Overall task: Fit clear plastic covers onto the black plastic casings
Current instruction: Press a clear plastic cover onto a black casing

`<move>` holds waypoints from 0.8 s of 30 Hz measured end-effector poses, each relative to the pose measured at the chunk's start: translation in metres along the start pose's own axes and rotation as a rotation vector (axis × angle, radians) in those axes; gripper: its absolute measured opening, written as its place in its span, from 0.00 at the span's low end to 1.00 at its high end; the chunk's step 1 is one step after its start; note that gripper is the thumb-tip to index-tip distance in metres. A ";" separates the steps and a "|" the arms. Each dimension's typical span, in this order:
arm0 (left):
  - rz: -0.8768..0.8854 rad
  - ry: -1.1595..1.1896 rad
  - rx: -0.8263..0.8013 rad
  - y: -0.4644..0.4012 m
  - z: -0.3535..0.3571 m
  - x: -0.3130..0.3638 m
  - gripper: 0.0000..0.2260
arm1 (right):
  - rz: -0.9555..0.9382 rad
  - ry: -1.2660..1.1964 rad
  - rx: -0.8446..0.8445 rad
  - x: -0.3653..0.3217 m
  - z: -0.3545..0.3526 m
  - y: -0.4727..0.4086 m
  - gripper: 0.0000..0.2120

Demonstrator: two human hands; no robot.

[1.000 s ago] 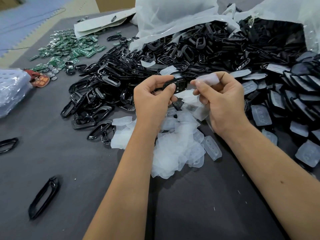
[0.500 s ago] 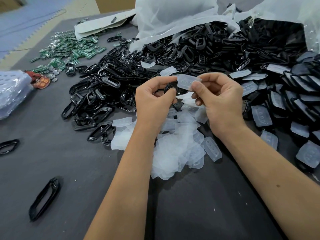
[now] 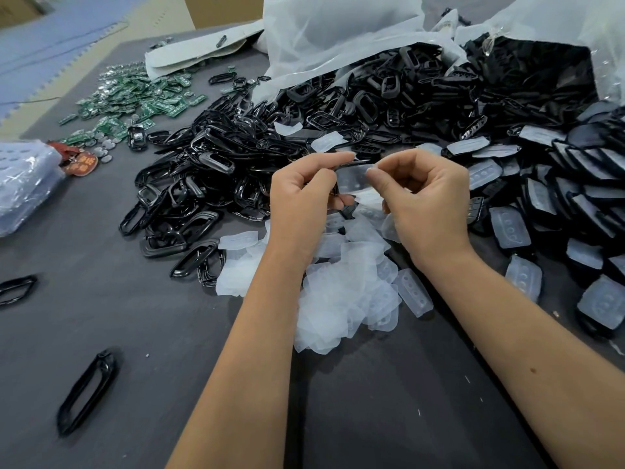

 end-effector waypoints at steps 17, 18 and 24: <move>0.008 -0.004 -0.027 0.000 0.000 -0.002 0.15 | 0.047 -0.065 0.053 -0.003 -0.002 0.000 0.05; 0.019 -0.023 -0.028 -0.001 0.000 -0.002 0.14 | 0.050 -0.060 0.058 -0.003 -0.002 0.000 0.05; 0.078 -0.121 -0.048 -0.001 0.000 -0.004 0.09 | 0.060 -0.055 0.076 -0.005 -0.001 0.001 0.06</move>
Point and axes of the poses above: each hand's wrist, its own y-axis away from the middle knuckle, its own z-axis out of the palm, x = y × z, the point moved 2 cm from there along -y, towards the middle knuckle, and after that the axes turned 9 degrees about -y, right-handed, at the moved point
